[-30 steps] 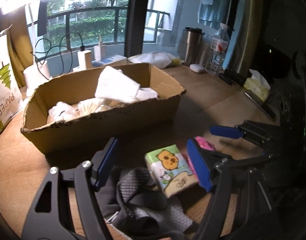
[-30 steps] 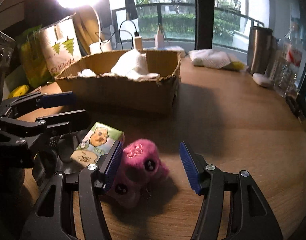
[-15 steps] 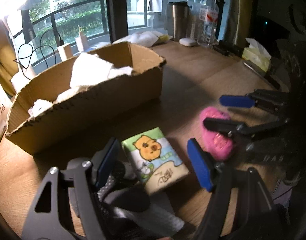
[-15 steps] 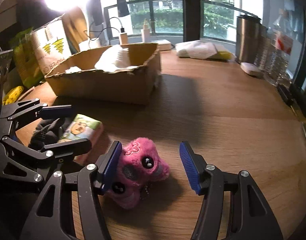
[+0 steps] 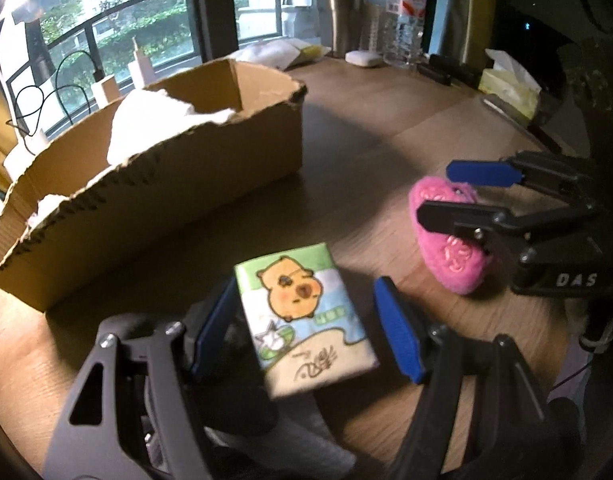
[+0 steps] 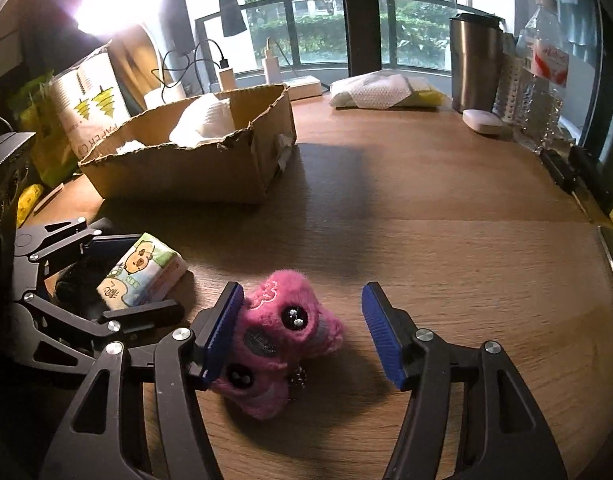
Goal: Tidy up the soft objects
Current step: 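Grasp the cartoon tissue pack with the left gripper while the right gripper grasps the pink plush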
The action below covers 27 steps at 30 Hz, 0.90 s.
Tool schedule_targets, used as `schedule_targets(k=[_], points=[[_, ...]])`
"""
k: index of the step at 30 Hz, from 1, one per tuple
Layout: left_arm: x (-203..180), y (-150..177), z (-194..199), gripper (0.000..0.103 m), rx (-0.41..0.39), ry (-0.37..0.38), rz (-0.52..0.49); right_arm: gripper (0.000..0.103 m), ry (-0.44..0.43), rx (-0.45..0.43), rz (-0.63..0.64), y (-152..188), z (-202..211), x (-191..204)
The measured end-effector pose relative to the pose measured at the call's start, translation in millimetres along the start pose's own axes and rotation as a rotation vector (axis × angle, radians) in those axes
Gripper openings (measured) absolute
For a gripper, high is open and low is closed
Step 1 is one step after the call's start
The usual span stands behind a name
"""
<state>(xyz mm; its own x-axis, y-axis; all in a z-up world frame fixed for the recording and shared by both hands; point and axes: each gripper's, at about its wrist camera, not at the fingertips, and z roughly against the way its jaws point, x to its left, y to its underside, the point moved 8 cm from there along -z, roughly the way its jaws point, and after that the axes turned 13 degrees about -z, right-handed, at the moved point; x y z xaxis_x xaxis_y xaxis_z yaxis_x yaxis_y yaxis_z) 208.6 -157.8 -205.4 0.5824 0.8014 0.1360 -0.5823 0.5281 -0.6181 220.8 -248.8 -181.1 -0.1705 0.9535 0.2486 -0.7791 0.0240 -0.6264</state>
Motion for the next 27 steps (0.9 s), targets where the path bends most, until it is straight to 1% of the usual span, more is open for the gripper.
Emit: schedule_targets(k=[1,2,5,6,7,9,13,19,27], points=[[0,-2,2,0.063,-0.012,0.001,-0.003,0.065,-0.002,0.001,0.000,0,0,0],[0,-2,3,0.054,-0.015,-0.003,-0.008,0.065,-0.003,0.002,0.003,0,0,1],[-2,-2,4,0.048,-0.017,0.002,-0.019,0.064,0.005,-0.006,0.033,3,0,5],[-3,-2,5,0.048,-0.019,0.003,-0.022,0.061,0.010,-0.017,0.042,3,1,7],[-3,-2,6,0.048,-0.021,0.006,-0.024,0.055,0.016,-0.027,0.055,3,2,9],[-3,-1,9,0.048,-0.026,0.012,-0.023,0.047,0.019,-0.034,0.081,4,2,13],[0,-3,18,0.048,-0.051,0.018,-0.003,0.042,0.014,-0.038,0.091,3,2,14],[7,-10,35,0.048,-0.104,0.019,0.020,0.037,-0.013,-0.052,0.096,2,6,15],[24,-18,55,0.048,-0.160,0.008,0.054,0.036,-0.032,-0.054,0.096,-2,6,19]])
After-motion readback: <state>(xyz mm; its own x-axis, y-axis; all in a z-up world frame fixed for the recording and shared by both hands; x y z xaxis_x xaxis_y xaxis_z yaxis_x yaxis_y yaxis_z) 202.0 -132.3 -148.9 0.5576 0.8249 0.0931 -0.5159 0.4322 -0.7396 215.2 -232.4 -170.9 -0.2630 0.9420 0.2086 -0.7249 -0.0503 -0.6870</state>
